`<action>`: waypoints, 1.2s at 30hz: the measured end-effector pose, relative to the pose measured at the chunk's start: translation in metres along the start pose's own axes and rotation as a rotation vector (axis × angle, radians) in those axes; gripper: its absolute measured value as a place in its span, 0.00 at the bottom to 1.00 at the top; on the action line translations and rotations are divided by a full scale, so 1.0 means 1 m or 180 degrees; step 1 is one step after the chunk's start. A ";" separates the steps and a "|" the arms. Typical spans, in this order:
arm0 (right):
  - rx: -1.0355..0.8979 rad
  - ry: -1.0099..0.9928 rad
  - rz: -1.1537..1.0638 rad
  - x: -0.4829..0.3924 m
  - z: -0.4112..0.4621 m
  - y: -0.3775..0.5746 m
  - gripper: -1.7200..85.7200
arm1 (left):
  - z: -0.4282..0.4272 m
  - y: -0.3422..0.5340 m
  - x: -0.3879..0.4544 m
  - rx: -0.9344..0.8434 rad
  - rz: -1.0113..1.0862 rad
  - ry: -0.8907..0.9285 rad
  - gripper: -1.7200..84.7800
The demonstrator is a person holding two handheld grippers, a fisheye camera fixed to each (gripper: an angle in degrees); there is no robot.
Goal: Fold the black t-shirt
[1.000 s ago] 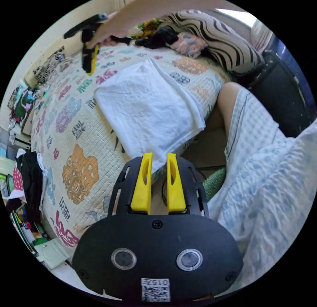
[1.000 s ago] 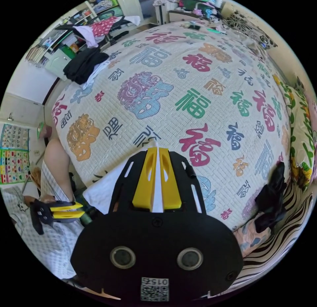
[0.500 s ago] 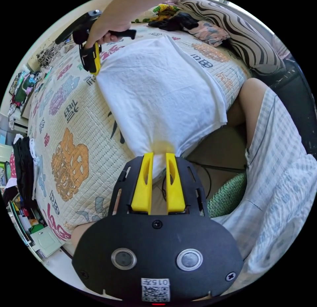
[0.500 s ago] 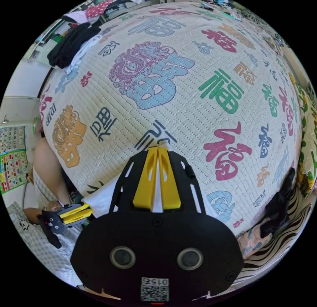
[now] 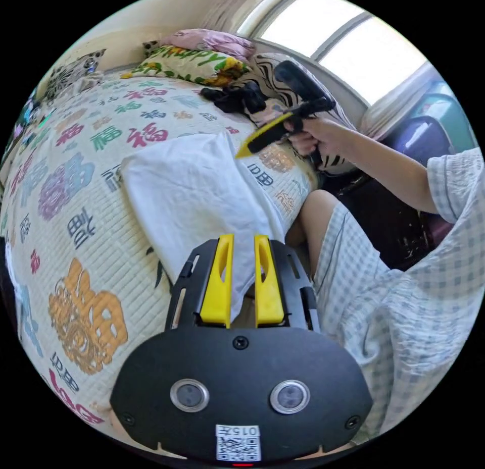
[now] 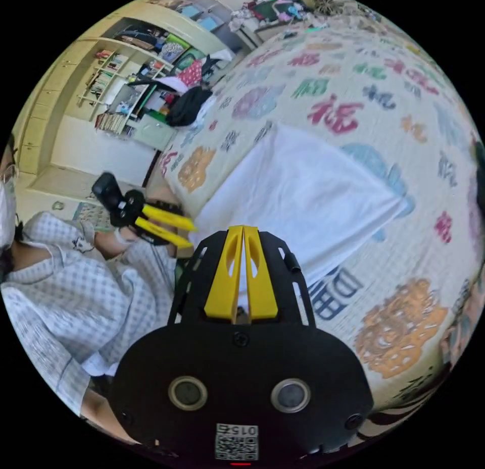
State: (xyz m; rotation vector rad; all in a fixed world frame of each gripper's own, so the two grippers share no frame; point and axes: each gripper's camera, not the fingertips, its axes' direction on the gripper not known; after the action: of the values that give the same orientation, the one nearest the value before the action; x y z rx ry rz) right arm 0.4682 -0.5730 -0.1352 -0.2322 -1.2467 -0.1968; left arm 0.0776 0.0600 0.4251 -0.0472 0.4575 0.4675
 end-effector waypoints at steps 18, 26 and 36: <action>0.0296 0.0460 0.0425 0.037 -0.096 0.135 0.03 | -0.064 -0.067 -0.112 -0.0034 -0.0057 -0.0589 0.10; 0.1653 -0.0529 0.1134 0.149 -0.190 0.175 0.11 | -0.104 -0.087 -0.308 0.0340 -0.1207 0.0696 0.16; 0.1291 -0.1372 0.1216 0.203 -0.193 0.178 0.11 | -0.076 -0.105 -0.385 0.0503 -0.1273 0.1794 0.16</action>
State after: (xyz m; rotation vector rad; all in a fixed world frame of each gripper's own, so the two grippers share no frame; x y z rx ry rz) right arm 0.7549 -0.4607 -0.0116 -0.1595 -1.6081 0.4557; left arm -0.2129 -0.2085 0.5192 -0.1167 1.0136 0.0129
